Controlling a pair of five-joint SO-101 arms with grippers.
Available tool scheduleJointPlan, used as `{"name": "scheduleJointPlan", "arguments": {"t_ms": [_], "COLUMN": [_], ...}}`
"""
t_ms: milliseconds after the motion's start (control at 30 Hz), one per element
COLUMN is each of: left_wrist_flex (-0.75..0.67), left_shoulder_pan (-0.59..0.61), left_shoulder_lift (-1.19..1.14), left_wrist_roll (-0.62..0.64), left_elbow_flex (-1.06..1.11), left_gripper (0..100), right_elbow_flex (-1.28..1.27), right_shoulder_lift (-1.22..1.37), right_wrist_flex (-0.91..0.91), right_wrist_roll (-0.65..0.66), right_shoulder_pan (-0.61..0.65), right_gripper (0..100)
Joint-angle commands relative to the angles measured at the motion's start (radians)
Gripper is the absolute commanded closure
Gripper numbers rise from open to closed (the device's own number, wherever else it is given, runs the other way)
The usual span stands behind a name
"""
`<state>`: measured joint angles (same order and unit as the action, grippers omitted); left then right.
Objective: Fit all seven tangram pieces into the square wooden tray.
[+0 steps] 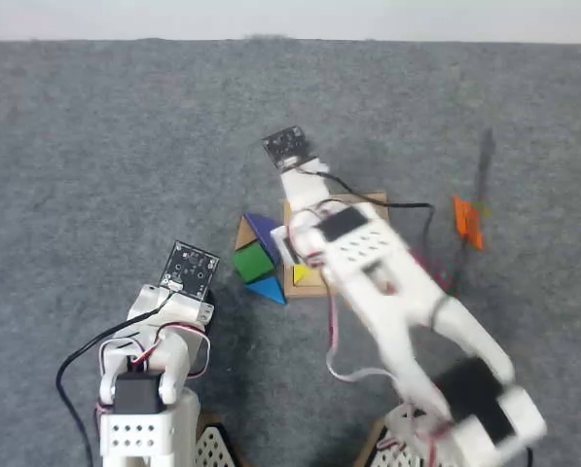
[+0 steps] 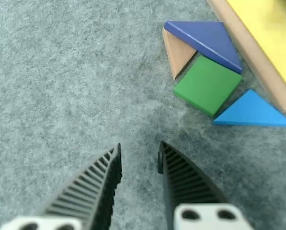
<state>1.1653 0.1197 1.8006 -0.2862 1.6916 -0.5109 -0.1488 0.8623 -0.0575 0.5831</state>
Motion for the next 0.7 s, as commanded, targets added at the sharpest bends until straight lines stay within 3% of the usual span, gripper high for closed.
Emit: {"name": "scheduleJointPlan", "arguments": {"t_ms": [0, 67, 233, 667], "left_wrist_flex": [-0.014, -0.014, -0.014, -0.014], "left_shoulder_pan": [0.005, 0.005, 0.005, 0.005], "left_shoulder_lift": [0.015, 0.015, 0.015, 0.015], "left_wrist_roll": [-0.005, -0.005, -0.005, -0.005], "left_elbow_flex": [-0.008, -0.008, -0.008, -0.008], "left_gripper": [87, 87, 87, 87], "right_elbow_flex": [0.002, -0.005, -0.046, -0.127], "right_shoulder_lift": [-0.343, -0.417, -0.392, 0.036], "right_wrist_flex": [0.168, 0.259, 0.386, 0.186], "right_wrist_roll": [0.109, 0.126, 0.216, 0.247], "right_shoulder_pan": [-0.153, -0.243, -0.421, -0.437], "right_gripper": [99.1, 96.8, 79.5, 75.4]}}
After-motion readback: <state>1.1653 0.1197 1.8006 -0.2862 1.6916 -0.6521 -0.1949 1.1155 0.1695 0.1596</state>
